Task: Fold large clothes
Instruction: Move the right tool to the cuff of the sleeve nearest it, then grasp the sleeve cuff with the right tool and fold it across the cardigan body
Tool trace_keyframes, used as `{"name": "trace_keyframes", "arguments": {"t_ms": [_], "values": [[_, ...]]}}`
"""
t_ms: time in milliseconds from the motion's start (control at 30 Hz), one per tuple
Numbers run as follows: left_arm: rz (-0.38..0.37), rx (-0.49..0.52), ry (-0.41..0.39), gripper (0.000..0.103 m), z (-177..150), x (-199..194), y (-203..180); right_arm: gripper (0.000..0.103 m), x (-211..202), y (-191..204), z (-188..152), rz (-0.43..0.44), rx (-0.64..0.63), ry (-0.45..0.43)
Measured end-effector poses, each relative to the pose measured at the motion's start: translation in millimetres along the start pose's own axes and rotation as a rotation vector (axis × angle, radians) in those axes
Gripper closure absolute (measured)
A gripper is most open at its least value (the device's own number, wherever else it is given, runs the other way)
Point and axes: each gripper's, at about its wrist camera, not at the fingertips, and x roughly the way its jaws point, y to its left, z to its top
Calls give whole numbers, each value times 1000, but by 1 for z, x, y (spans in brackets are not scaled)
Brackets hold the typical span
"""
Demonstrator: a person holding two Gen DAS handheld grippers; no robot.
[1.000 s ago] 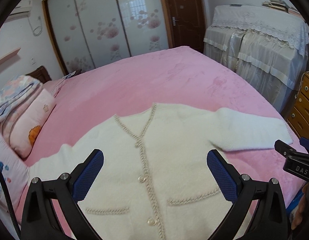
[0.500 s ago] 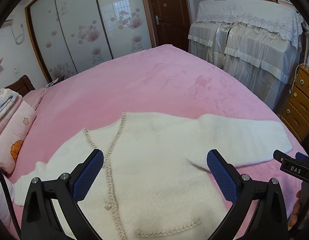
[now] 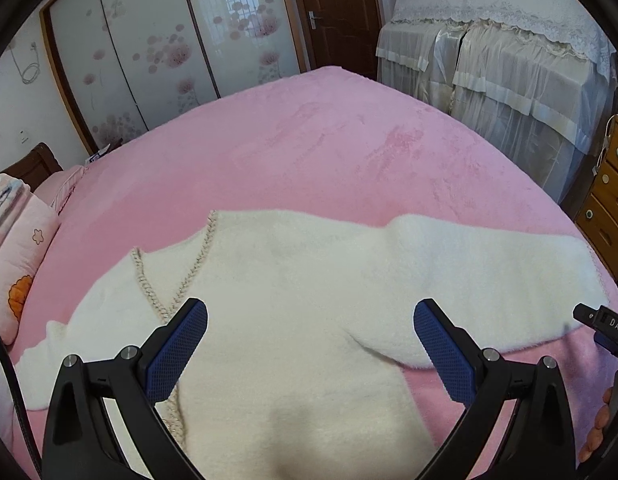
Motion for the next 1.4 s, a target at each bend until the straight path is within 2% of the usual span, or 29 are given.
{"name": "trace_keyframes", "arguments": {"t_ms": [167, 300, 400, 467, 500, 567, 667, 733, 867, 1000, 1100, 1233, 1333, 1400], "values": [[-8, 8, 3, 0, -5, 13, -15, 23, 17, -21, 7, 55, 99, 13], [-14, 8, 10, 0, -10, 12, -19, 29, 20, -31, 15, 112, 168, -22], [-27, 0, 17, 0, -14, 10, -17, 47, 26, -39, 23, 138, 225, -13], [-40, -19, 30, 0, -17, 10, -12, 65, 29, -42, 28, 154, 233, -15], [-48, -28, 39, 0, -18, 11, -10, 69, 30, -43, 30, 160, 228, -18], [-64, -50, 60, 0, -21, 12, -3, 92, 34, -45, 33, 184, 224, -10], [-74, -74, 72, 0, -27, 7, 9, 94, 25, -40, 36, 217, 192, -44], [-67, -84, 59, 0, -31, 1, 20, 95, 3, -18, 36, 222, 96, -111], [-40, -121, 36, 0, -42, -16, 52, 95, -47, 58, 24, 268, -172, -223], [-30, -181, 28, 0, -57, -29, 92, 94, -85, 145, -16, 366, -442, -264], [-50, -224, 36, 0, -71, -31, 122, 94, -87, 203, -62, 415, -622, -237], [-104, -283, 84, 0, -97, -18, 155, 89, -45, 253, -135, 378, -820, -110], [-184, -336, 141, 0, -117, 0, 171, 74, -2, 268, -186, 283, -935, 18], [-238, -363, 175, 2, -128, 11, 177, 72, 14, 266, -206, 189, -969, 53]]}}
